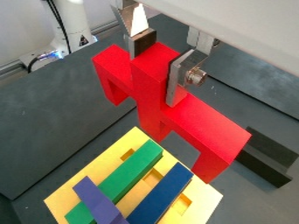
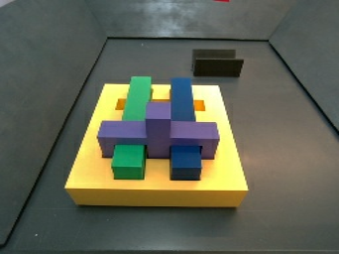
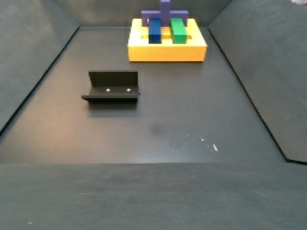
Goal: Pick up the red object. Move up. Place the red object on the fixture. Regrasp the red object. Move to above the board. Insert the red object.
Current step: Insert the red object.
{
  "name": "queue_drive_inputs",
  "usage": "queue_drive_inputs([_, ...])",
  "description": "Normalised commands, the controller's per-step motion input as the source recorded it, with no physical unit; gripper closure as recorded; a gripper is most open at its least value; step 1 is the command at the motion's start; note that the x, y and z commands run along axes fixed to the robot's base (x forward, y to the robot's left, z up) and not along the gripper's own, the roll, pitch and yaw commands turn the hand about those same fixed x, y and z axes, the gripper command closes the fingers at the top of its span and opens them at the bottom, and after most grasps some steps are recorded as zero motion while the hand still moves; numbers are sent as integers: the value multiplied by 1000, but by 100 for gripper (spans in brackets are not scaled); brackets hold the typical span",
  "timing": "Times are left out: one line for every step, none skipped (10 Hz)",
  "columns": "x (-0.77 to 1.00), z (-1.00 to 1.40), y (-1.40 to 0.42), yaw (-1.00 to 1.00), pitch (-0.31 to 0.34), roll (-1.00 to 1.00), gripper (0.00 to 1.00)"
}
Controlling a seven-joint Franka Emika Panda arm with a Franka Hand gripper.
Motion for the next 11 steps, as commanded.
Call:
queue_drive_inputs([0, 0, -83, 0, 0, 0, 100])
queue_drive_inputs([0, -629, 109, 0, -191, -190, 100])
queue_drive_inputs([31, -526, 17, 0, -203, -266, 100])
queue_drive_inputs([0, -446, 0, 0, -191, -319, 100])
queue_drive_inputs([60, -397, 0, 34, -191, -339, 100])
queue_drive_inputs([69, -557, 71, 69, -171, -267, 100])
queue_drive_inputs([26, -857, 357, 54, -137, -104, 100])
queue_drive_inputs([0, -1000, 369, 83, -97, -11, 100])
queue_drive_inputs([34, -1000, 320, 100, -79, 0, 100])
queue_drive_inputs([89, -1000, 157, 117, -74, 0, 100])
queue_drive_inputs([97, -949, 0, 129, -67, 0, 100])
